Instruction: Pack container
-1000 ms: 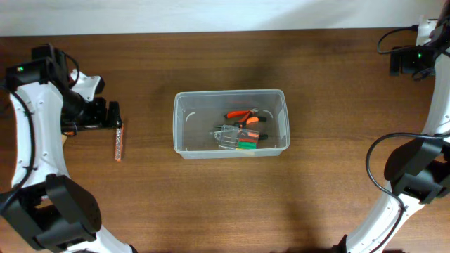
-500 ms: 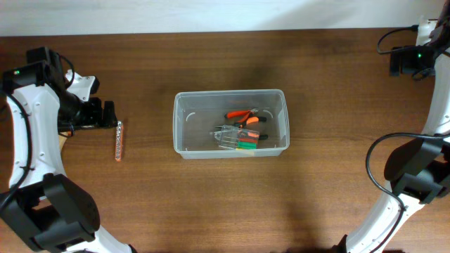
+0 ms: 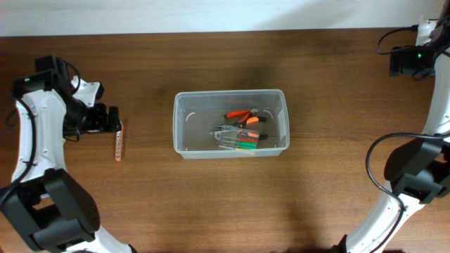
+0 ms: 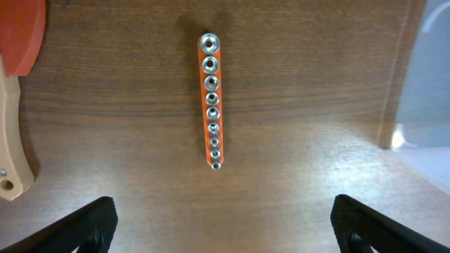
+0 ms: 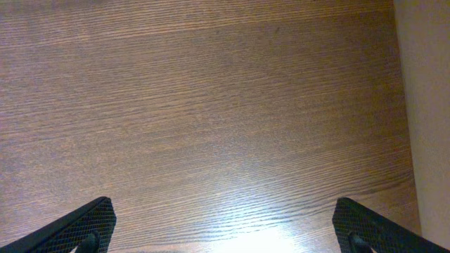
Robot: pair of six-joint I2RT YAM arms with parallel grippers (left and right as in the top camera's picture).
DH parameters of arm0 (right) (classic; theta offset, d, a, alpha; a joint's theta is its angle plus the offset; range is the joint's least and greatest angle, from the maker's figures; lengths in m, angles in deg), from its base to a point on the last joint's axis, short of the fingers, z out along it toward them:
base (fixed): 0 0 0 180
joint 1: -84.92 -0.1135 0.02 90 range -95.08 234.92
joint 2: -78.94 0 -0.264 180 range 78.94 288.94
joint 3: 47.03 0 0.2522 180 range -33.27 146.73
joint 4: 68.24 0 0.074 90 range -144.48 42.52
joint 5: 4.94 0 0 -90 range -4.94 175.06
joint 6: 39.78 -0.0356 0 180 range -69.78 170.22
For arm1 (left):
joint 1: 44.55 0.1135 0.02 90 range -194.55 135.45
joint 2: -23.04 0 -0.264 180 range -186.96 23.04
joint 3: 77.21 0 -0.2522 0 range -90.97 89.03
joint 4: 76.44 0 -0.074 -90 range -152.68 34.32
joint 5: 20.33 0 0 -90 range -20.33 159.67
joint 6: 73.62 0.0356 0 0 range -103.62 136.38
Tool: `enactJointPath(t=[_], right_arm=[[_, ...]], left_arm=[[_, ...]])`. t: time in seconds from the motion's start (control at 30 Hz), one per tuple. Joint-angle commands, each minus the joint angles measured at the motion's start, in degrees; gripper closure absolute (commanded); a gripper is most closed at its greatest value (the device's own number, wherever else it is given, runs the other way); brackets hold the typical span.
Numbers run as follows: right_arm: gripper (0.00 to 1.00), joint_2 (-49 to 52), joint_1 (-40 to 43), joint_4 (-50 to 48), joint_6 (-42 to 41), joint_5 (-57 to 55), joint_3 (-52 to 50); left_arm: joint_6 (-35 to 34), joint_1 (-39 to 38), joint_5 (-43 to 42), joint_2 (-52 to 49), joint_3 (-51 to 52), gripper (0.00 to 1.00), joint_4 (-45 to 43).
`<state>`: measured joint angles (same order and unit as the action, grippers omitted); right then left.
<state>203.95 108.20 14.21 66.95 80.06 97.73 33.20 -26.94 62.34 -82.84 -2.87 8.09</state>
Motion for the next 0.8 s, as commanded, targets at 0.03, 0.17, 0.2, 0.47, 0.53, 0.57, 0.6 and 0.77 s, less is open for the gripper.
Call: enactJointPath(t=[0.03, 0.17, 0.2, 0.47, 0.53, 0.57, 0.6, 0.77], right_arm=[[0.01, -0.5, 0.4, -0.2, 0.0, 0.3, 0.1], [0.01, -0.5, 0.4, -0.2, 0.0, 0.3, 0.1], [0.01, -0.5, 0.4, -0.2, 0.0, 0.3, 0.1], [0.01, -0.5, 0.4, -0.2, 0.0, 0.3, 0.1], [0.01, -0.5, 0.4, -0.2, 0.0, 0.3, 0.1], [0.01, -0.5, 0.4, -0.2, 0.0, 0.3, 0.1], [0.01, -0.5, 0.4, -0.2, 0.0, 0.3, 0.1], [0.01, -0.5, 0.4, -0.2, 0.0, 0.3, 0.1]], left_arm=[[0.8, 0.2, 1.1, -0.2, 3.3, 0.01, -1.8], [0.8, 0.2, 1.2, -0.2, 4.9, 0.01, -2.2], [0.8, 0.2, 1.2, -0.3, 4.9, 0.01, -2.6], [0.8, 0.2, 1.2, -0.4, 4.9, 0.01, -6.9], [0.8, 0.2, 1.3, -0.7, 4.9, 0.01, -7.4], [0.9, 0.2, 1.5, -1.1, 4.9, 0.01, -7.5], [0.9, 0.2, 1.8, -1.6, 4.9, 0.01, -7.6], [0.9, -1.1, 2.9, -5.0, 4.9, 0.01, -7.8]])
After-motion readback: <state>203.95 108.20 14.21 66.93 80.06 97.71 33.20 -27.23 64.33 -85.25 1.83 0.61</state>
